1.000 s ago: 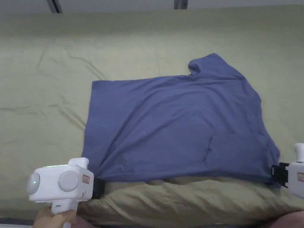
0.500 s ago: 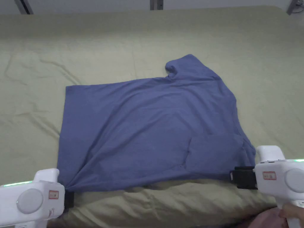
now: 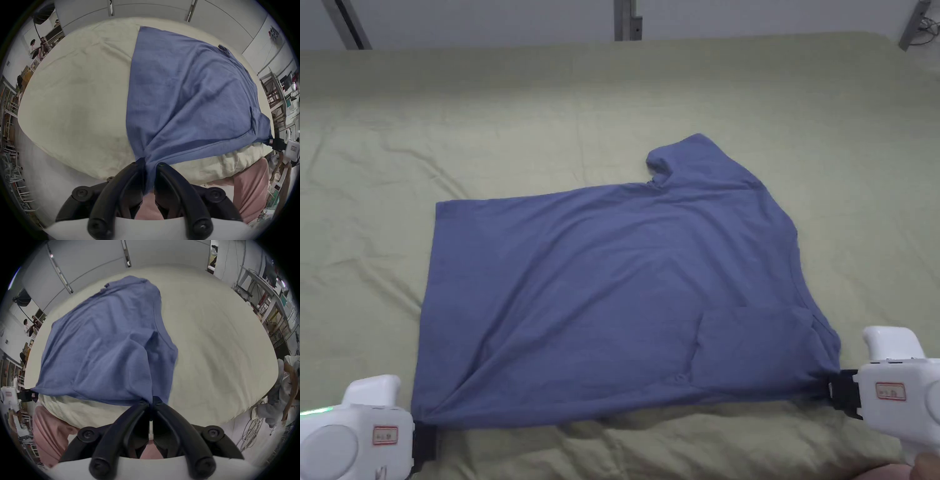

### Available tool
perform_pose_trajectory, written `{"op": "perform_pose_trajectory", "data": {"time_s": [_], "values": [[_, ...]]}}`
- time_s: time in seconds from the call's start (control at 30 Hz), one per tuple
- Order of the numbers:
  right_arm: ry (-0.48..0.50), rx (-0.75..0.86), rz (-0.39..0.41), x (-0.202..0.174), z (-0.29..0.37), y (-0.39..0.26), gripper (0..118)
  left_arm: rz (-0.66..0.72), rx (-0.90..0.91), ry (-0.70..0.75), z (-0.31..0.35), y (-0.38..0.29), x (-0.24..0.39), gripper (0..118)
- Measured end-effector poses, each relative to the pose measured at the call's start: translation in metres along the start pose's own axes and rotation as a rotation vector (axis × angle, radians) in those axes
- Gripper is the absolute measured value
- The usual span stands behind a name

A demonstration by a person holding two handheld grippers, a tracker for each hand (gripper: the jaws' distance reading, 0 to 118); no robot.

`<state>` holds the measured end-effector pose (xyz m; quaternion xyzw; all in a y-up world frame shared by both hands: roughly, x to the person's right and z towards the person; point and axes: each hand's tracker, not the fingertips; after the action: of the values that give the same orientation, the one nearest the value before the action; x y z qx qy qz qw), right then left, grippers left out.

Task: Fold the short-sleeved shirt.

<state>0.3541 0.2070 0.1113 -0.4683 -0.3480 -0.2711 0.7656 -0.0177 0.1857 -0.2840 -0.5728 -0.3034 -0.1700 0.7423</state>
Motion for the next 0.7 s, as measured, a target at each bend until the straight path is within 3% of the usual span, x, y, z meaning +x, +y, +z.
{"op": "perform_pose_trajectory", "data": {"time_s": [0.3,0.63,0.67,0.7], "values": [[0.038,0.124,-0.009,-0.002,0.025,0.082,3,-0.018,0.101,0.037,0.028,0.076,0.01,10],[-0.044,0.05,-0.012,-0.006,-0.067,0.163,3,-0.064,0.076,0.118,-0.037,0.188,0.023,10],[-0.049,0.044,-0.01,-0.006,-0.076,0.164,4,-0.063,0.078,0.116,-0.042,0.192,0.023,12],[-0.059,0.034,-0.005,-0.007,-0.081,0.164,9,-0.06,0.078,0.116,-0.046,0.195,0.023,27]]}}
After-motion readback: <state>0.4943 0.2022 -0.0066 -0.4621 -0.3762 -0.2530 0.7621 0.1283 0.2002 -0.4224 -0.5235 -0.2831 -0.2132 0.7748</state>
